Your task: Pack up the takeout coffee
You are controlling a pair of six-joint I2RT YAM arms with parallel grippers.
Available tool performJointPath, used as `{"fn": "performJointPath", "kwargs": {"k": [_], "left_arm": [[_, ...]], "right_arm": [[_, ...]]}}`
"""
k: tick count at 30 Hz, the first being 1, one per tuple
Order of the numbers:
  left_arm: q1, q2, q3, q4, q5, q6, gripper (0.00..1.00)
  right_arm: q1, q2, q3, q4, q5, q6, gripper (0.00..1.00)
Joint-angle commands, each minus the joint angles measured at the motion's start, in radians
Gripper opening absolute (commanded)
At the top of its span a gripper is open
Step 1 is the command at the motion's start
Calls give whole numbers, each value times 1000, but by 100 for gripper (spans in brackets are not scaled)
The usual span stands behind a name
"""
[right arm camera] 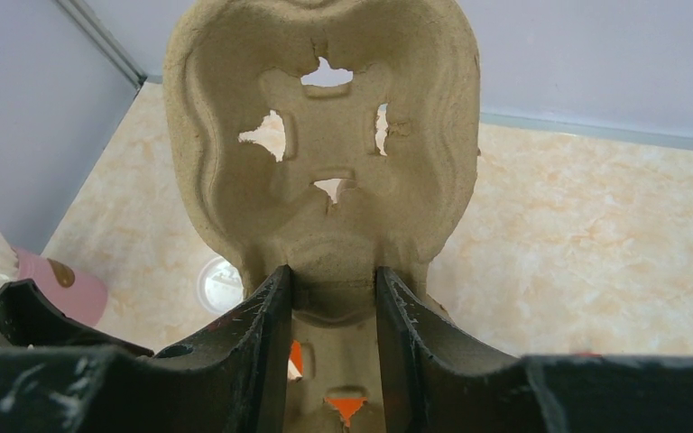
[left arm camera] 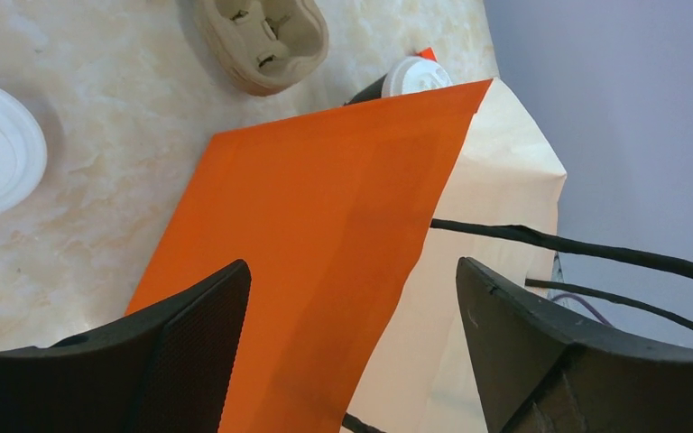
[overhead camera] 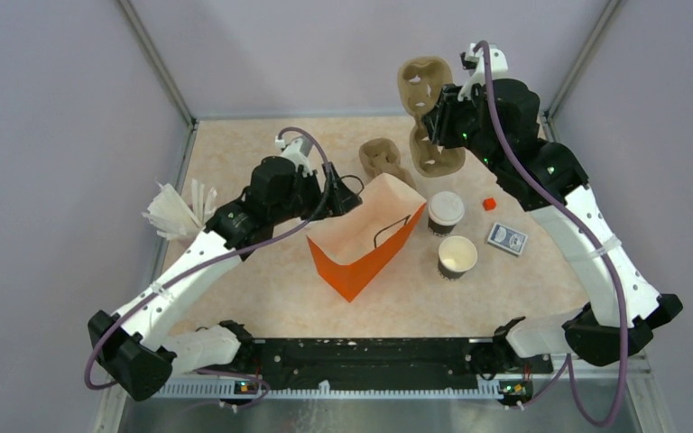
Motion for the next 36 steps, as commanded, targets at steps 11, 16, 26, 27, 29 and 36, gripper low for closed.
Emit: {"fn": "performJointPath", "kwargs": {"k": [11, 16, 26, 27, 29, 36], "left_arm": [[-4, 39, 50, -118, 186, 31, 82], [-4, 37, 49, -142, 219, 53, 80], [-4, 30, 33, -175, 267, 149, 83], [-3, 31, 32, -178, 273, 163, 85], [-4, 35, 39, -186, 285, 199, 88], [-3, 66, 60, -199, 329, 360, 91]], "right_arm": [[4, -15, 45, 35, -6, 4, 34], [4, -18, 37, 40, -6, 6, 34], [4, -18, 17, 58, -14, 13, 34], [4, -16, 18, 59, -14, 13, 34], [4, -14, 16, 60, -20, 15, 34], [4, -12, 18, 63, -36, 24, 34]]}}
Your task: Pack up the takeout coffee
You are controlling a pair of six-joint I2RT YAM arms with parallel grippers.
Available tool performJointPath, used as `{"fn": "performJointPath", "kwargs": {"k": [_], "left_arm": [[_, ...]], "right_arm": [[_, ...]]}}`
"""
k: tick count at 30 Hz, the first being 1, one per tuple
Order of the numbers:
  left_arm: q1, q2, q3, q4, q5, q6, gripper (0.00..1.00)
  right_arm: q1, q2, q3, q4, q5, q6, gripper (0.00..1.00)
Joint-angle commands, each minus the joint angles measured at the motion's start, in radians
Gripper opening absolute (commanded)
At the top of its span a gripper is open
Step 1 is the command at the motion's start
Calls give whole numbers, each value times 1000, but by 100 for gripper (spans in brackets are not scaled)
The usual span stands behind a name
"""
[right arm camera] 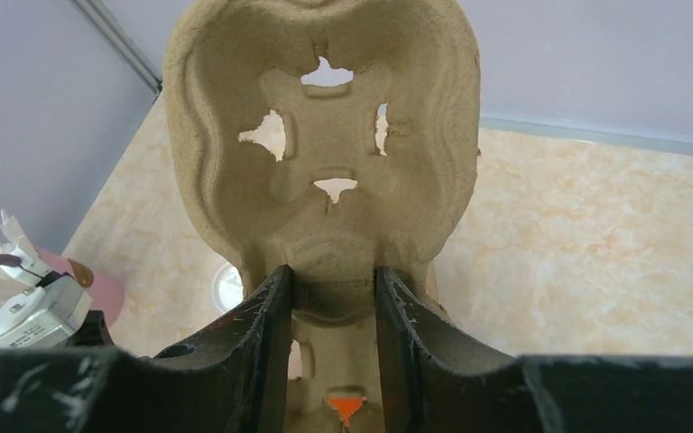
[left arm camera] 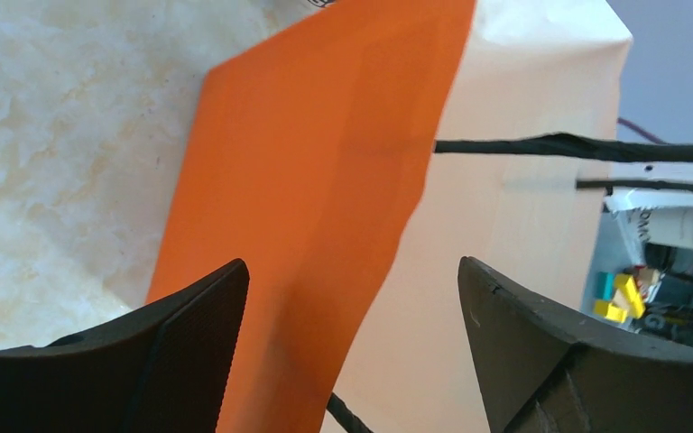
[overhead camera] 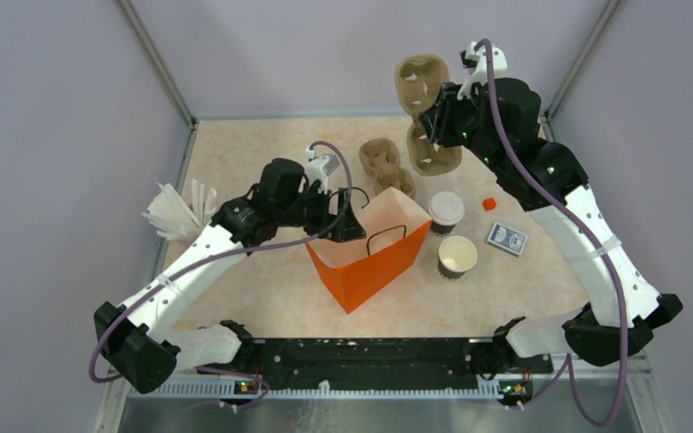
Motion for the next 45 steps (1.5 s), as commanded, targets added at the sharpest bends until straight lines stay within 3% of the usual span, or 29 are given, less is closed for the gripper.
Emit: {"fn": "performJointPath", "kwargs": {"k": [1, 8, 19, 23, 36, 45], "left_arm": [[-3, 30, 39, -30, 44, 144, 91], [-3, 43, 66, -66, 70, 256, 89], [-2, -65, 11, 19, 249, 371, 89], [-2, -84, 0, -27, 261, 452, 93], [-2, -53, -15, -106, 261, 591, 90], [-3, -46, -13, -138, 266, 717, 89]], "right_arm": [[4, -13, 18, 41, -12, 13, 34], [4, -18, 13, 42, -9, 16, 34], [4, -24, -7, 51, -13, 17, 34], [4, -27, -8, 52, -17, 20, 34], [4, -40, -34, 53, -116, 35, 34], [4, -74, -75, 45, -83, 42, 34]]}}
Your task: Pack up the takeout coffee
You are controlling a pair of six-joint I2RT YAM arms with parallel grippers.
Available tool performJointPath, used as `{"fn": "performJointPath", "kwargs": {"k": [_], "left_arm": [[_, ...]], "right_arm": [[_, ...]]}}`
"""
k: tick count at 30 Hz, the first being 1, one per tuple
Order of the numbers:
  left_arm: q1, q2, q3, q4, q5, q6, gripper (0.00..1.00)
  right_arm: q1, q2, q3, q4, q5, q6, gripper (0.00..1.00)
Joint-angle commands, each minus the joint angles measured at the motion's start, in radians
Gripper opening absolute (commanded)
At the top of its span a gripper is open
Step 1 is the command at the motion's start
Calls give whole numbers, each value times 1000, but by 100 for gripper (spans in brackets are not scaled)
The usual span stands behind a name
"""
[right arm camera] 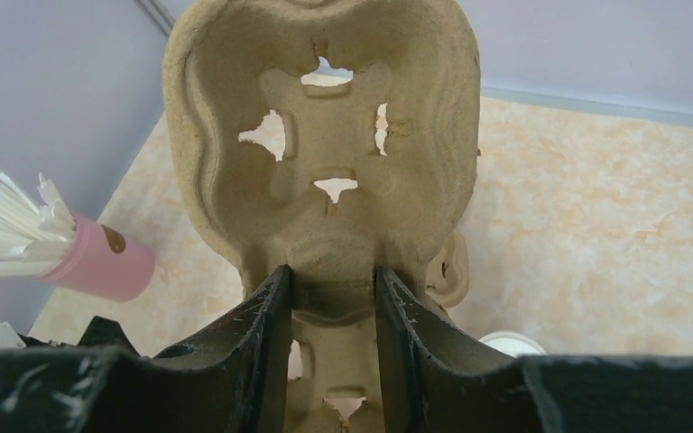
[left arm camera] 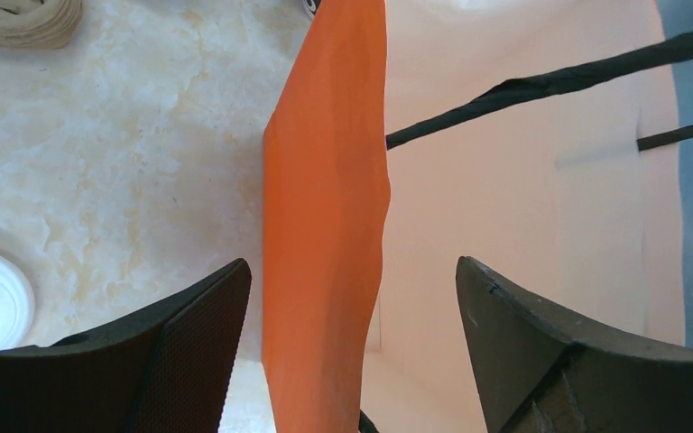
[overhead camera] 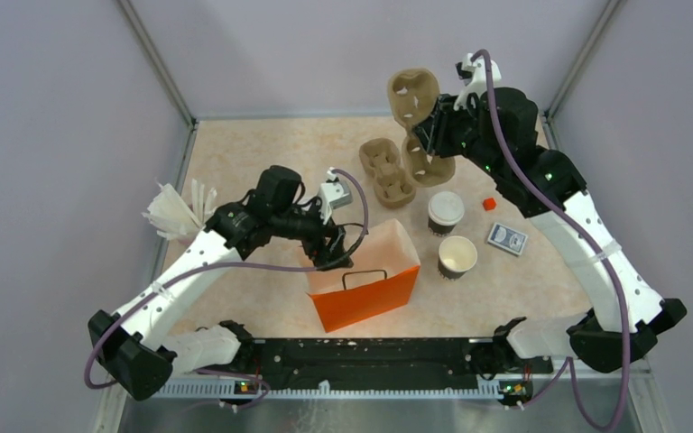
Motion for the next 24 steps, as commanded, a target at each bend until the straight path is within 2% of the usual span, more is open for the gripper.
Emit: {"fn": "performJointPath", "kwargs": {"k": [1, 13, 18, 24], "left_arm": [[-4, -13, -4, -6, 21, 105, 89], [-2, -109, -26, 102, -15, 79, 99], [-2, -143, -32, 112, -65, 65, 99], [-1, -163, -32, 101, -37, 79, 99]], "right_arm": [[4, -38, 11, 25, 9, 6, 34], [4, -15, 27, 34, 7, -2, 34], [4, -9, 29, 39, 8, -3, 34], [3, 0, 27, 47, 8, 5, 34]]}}
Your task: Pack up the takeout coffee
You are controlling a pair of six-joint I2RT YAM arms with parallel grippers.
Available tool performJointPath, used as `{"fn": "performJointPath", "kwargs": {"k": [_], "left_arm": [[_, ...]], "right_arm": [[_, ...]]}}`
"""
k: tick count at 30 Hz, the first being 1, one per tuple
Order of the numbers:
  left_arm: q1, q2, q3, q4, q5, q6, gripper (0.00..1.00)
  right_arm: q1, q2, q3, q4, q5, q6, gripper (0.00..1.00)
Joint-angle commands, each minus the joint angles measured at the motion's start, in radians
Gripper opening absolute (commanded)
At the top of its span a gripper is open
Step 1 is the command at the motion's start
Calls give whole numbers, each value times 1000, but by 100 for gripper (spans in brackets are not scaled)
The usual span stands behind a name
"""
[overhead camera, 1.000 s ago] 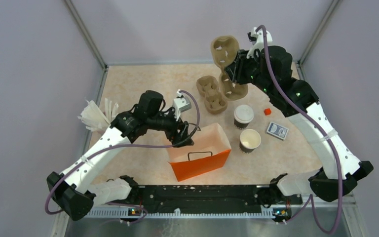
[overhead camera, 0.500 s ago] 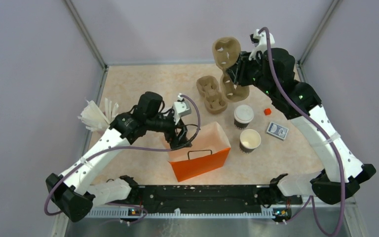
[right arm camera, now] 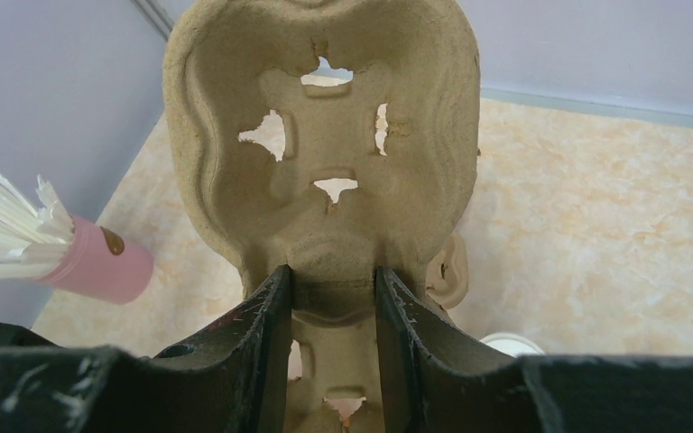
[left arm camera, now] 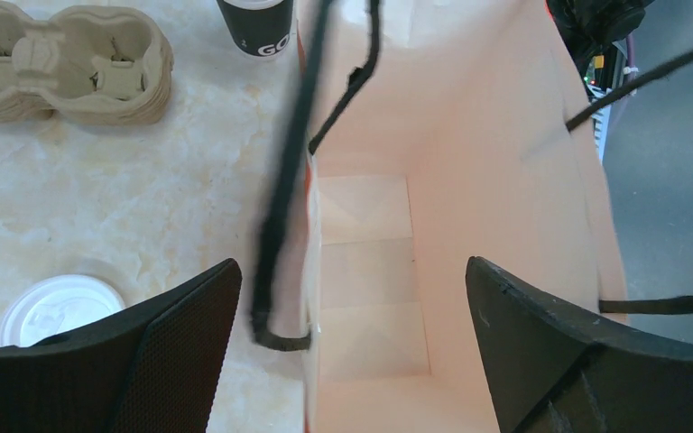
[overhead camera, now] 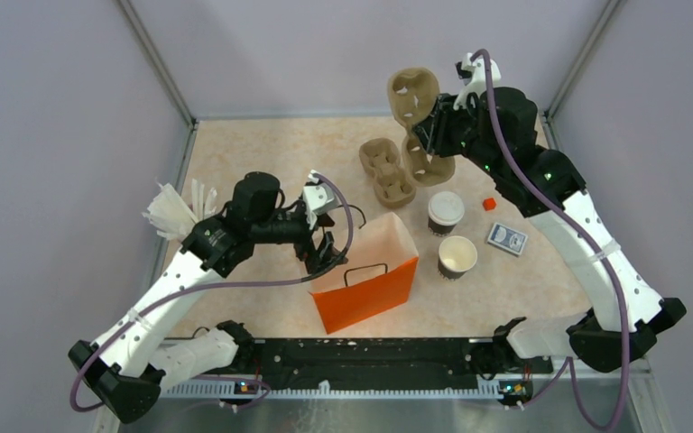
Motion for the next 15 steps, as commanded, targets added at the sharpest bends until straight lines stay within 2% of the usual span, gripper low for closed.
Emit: {"fn": "performJointPath", "kwargs": {"k": [1, 4, 6, 9, 12, 15], "left_arm": [[-2, -21, 3, 29, 6, 12, 99], [-1, -11, 22, 6, -15, 27, 96], [-2, -4, 27, -12, -18, 39, 89], [-2, -7, 26, -24, -35, 45, 64], [-2, -33, 19, -1, -82, 42, 51], [-1, -47, 16, 30, -130, 27, 33]], "right_arm": [[3, 4, 26, 45, 4, 6, 34], [4, 9, 30, 47, 4, 8, 34], [4, 12, 36, 47, 3, 7, 34], [4, 14, 40, 46, 4, 5, 34], [4, 16, 44, 47, 7, 4, 34], [4, 19, 45, 48, 8, 3, 34]]}}
